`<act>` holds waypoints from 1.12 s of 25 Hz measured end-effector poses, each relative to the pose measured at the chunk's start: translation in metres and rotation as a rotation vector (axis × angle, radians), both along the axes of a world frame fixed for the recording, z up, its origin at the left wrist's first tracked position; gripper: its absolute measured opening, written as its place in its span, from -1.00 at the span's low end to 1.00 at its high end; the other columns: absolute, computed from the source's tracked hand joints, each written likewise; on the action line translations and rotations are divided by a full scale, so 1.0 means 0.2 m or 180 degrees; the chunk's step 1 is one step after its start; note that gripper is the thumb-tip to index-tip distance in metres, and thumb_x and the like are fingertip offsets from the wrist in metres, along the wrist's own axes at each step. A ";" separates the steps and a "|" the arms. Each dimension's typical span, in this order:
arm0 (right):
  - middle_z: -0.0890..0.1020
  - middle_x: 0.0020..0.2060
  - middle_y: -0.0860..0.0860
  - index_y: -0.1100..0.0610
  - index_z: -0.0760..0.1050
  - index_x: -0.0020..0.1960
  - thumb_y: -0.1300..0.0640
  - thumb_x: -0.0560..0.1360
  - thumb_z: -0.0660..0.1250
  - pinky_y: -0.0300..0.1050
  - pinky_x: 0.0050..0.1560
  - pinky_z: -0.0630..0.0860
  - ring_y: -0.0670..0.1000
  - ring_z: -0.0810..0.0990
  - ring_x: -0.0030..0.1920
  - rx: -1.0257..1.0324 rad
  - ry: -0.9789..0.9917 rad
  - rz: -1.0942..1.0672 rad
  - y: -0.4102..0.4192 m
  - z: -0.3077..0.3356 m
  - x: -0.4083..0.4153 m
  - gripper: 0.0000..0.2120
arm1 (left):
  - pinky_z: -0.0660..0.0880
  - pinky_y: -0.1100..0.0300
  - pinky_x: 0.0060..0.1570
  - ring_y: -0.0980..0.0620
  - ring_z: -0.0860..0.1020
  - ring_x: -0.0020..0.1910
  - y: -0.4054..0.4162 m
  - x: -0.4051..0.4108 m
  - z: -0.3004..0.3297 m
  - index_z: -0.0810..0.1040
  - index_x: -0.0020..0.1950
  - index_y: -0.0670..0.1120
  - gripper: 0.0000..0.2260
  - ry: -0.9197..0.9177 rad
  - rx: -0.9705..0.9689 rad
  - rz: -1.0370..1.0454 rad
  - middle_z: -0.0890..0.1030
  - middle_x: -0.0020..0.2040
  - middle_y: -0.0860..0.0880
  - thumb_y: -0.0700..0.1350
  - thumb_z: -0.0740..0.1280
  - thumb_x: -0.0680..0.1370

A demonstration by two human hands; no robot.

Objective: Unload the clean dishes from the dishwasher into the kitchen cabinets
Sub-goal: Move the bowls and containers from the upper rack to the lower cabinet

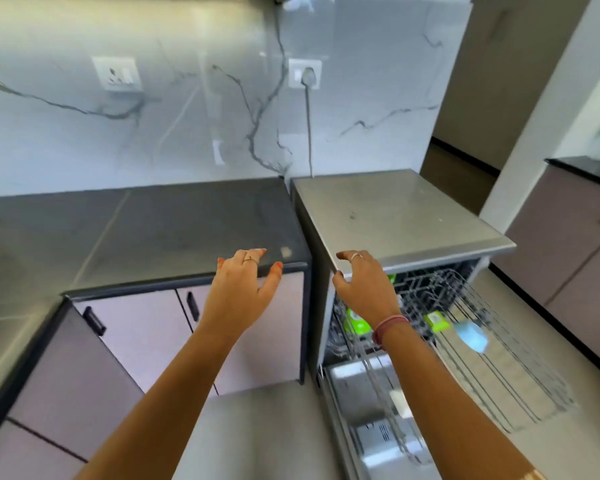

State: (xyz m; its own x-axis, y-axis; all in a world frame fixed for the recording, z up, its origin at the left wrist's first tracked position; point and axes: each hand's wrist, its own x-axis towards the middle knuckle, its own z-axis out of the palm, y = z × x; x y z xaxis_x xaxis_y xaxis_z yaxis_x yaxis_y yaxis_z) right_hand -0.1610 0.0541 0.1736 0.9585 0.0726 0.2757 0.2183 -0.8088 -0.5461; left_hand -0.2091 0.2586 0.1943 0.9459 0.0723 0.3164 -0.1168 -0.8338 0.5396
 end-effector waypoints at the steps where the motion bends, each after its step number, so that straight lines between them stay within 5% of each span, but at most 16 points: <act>1: 0.52 0.22 0.09 0.16 0.46 0.29 0.13 0.50 0.27 -0.02 0.22 0.46 0.10 0.49 0.22 0.0033 0.0127 -0.0040 -0.10 -0.06 -0.02 -0.63 | 0.27 -0.09 0.40 -0.14 0.42 0.32 -0.09 -0.01 -0.07 0.43 0.38 -0.17 -0.55 0.0099 -0.0049 -0.0026 0.51 0.31 -0.14 0.07 0.22 0.59; 16: 0.58 0.12 0.18 0.23 0.50 0.19 0.17 0.50 0.26 0.04 0.13 0.50 0.21 0.54 0.14 -0.0213 0.1968 -0.0100 -1.73 -0.99 0.33 -0.71 | 0.46 -0.07 0.19 -0.16 0.51 0.18 -1.63 0.33 -1.03 0.49 0.27 -0.12 -0.58 0.1826 -0.0712 0.0265 0.57 0.19 -0.15 0.14 0.17 0.58; 21: 0.58 0.08 0.14 0.19 0.51 0.16 0.16 0.50 0.26 0.01 0.08 0.53 0.16 0.56 0.09 -0.0236 0.2407 0.0148 -1.78 -1.28 0.41 -0.74 | 0.49 0.01 0.09 -0.08 0.55 0.07 -1.81 0.45 -1.20 0.51 0.17 -0.11 -0.68 0.2148 -0.0808 0.0370 0.57 0.03 -0.04 0.07 0.18 0.58; 25: 0.54 0.14 0.12 0.17 0.47 0.23 0.18 0.47 0.28 0.04 0.08 0.57 0.14 0.56 0.12 -0.0402 0.2692 0.0293 -1.71 -1.57 0.49 -0.67 | 0.43 -0.05 0.21 -0.12 0.48 0.22 -1.84 0.52 -1.40 0.44 0.32 -0.14 -0.60 0.2566 -0.0810 0.0472 0.53 0.23 -0.13 0.08 0.18 0.60; 28: 0.38 0.33 0.14 0.16 0.31 0.41 0.15 0.46 0.34 0.09 0.25 0.48 0.18 0.38 0.33 -0.0707 0.2464 0.0412 -1.67 -1.65 0.54 -0.46 | 0.42 -0.07 0.24 -0.11 0.47 0.26 -1.85 0.52 -1.43 0.42 0.36 -0.13 -0.58 0.2574 -0.0868 0.0441 0.52 0.28 -0.13 0.09 0.17 0.60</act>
State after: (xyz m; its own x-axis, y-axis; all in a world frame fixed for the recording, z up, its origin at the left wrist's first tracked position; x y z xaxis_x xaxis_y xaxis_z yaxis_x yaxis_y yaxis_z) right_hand -0.0537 -0.2797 -0.1554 0.8518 0.1709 -0.4952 -0.0560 -0.9102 -0.4104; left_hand -0.1046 -0.1105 -0.0920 0.8501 0.1789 -0.4953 0.4825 -0.6413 0.5966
